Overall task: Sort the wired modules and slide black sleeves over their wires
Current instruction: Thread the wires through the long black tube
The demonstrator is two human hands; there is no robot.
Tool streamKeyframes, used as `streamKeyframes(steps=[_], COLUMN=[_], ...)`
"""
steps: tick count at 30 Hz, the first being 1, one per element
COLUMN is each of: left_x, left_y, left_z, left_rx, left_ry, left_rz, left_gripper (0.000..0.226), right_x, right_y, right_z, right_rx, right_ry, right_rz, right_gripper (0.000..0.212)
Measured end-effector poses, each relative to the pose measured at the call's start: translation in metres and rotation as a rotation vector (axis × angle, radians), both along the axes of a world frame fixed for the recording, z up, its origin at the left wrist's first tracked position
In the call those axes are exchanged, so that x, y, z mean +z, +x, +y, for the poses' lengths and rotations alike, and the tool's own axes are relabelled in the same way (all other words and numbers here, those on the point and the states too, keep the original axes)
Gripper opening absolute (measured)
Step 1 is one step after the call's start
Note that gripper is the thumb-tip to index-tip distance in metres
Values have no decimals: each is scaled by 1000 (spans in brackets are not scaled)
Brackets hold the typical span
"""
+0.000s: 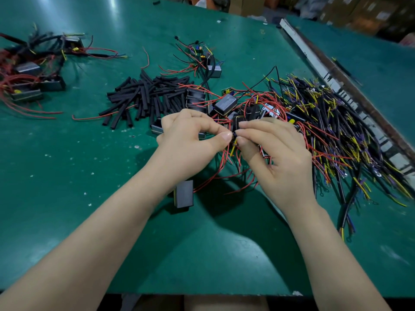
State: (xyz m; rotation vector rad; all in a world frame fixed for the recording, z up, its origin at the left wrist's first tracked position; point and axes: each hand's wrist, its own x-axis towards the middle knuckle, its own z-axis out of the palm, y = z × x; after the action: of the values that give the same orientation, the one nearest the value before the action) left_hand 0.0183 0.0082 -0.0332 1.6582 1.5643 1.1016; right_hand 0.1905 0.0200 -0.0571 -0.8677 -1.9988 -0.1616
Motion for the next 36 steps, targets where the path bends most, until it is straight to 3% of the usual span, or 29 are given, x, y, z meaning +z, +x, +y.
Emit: streamKeyframes(steps=[12,22,29,32,36], left_x=[-5,-3,-4,-4,-4], left_y=[-2,-3,-7,-6,-6], left_z=[2,2,4,4,5], left_rx=[44,-37,-88,-84,-82], left_ry=[-10,-19,-124,-172,-154], left_rz=[62,-8,-53,-42,-35], left_gripper=[24,24,25,13,31], right_x=[0,0,1,4,13], right_y=[-21,-2,2,1,-3], right_z=[-11,-3,1,2,3], right_rx=[-197,-14,-22,-45,-42], right_ry=[-87,-120,-76,-13,9], right_rz=[-152,9,-116,-187,-291], right_gripper=[16,17,18,21,24])
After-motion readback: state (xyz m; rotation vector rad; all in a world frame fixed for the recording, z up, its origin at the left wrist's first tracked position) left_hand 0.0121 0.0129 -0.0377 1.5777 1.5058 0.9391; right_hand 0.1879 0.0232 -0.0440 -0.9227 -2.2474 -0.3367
